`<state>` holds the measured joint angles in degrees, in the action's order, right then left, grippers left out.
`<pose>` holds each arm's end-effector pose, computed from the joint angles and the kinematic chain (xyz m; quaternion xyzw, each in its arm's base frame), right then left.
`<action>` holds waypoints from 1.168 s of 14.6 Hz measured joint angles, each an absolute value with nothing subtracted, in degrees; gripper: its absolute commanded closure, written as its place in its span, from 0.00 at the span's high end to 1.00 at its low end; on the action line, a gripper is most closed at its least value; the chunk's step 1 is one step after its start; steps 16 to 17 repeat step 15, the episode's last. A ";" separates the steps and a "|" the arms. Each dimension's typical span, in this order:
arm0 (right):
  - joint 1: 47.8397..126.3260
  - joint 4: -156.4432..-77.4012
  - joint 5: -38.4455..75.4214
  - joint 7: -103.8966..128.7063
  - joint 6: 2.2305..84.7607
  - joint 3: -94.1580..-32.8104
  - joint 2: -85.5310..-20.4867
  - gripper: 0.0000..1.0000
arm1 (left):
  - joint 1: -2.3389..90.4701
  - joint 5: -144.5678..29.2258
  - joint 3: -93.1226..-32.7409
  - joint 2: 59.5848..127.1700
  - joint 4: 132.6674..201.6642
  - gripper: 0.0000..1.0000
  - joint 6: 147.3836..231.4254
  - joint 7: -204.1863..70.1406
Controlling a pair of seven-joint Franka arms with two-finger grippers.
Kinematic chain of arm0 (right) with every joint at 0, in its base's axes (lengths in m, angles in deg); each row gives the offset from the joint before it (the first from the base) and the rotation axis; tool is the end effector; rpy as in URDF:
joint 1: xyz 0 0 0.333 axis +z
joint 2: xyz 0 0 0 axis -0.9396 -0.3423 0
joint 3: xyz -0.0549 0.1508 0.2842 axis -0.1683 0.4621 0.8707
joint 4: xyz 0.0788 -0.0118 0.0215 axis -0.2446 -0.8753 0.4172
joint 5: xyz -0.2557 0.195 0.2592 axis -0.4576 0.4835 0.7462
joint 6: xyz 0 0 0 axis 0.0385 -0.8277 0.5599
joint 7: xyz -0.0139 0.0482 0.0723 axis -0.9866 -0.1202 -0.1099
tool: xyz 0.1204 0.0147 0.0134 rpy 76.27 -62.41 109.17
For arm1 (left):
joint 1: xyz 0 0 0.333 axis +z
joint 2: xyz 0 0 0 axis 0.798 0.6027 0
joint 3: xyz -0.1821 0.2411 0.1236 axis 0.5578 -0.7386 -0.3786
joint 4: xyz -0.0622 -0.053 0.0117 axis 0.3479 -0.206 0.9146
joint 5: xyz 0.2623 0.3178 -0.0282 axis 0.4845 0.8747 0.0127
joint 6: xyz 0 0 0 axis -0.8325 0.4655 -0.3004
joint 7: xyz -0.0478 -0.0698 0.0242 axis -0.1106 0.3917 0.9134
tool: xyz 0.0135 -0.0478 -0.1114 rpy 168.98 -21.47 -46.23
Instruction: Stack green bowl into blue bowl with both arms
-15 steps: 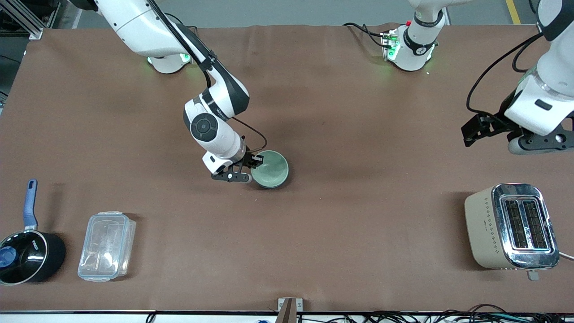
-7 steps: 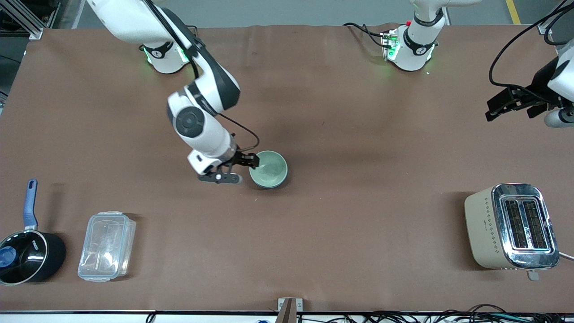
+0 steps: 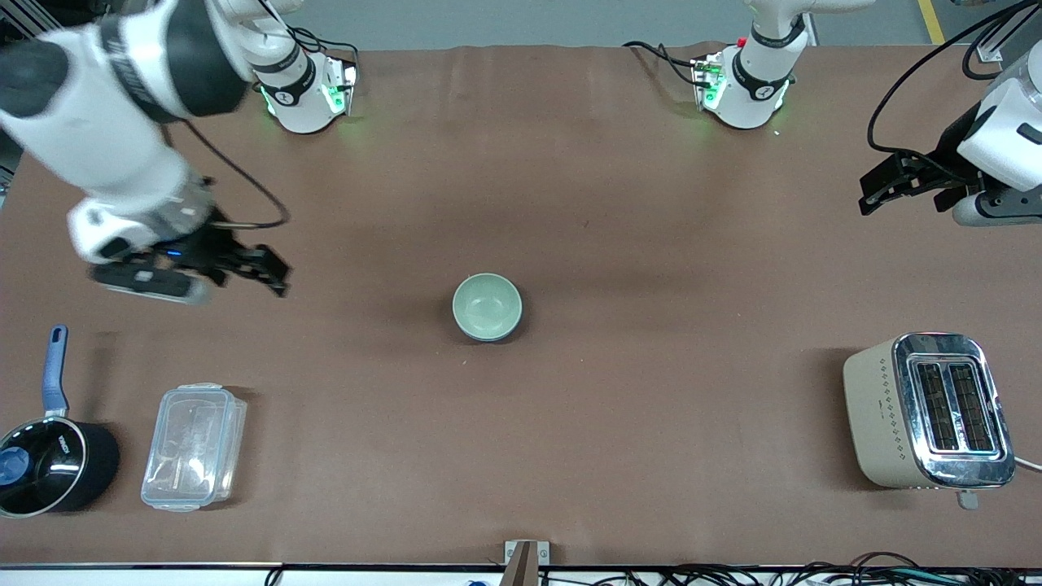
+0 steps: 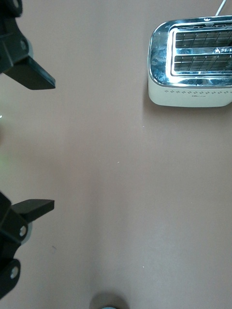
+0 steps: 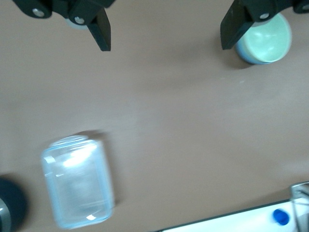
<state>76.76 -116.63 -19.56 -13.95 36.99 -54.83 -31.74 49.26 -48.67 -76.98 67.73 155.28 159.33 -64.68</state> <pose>0.6039 0.1040 0.5530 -0.9928 0.0962 -0.0703 0.0111 0.5643 -0.0781 0.6355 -0.9999 -0.0081 0.0070 0.0011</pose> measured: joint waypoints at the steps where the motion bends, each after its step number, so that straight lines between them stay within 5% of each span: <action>1: 76.62 -115.24 -19.60 -10.14 33.52 -57.75 -30.94 1.00 | 49.25 -48.68 -76.62 67.73 155.30 1.00 159.33 -64.68; 6: 74.14 -104.53 -19.24 2.20 16.43 -65.43 -30.06 1.00 | 49.22 -48.69 -75.04 67.73 155.36 1.00 159.33 -64.51; 17: 73.40 -104.06 -18.54 2.46 15.55 -64.75 -30.58 1.00 | 49.41 -48.69 -75.07 67.73 154.62 1.00 159.37 -64.55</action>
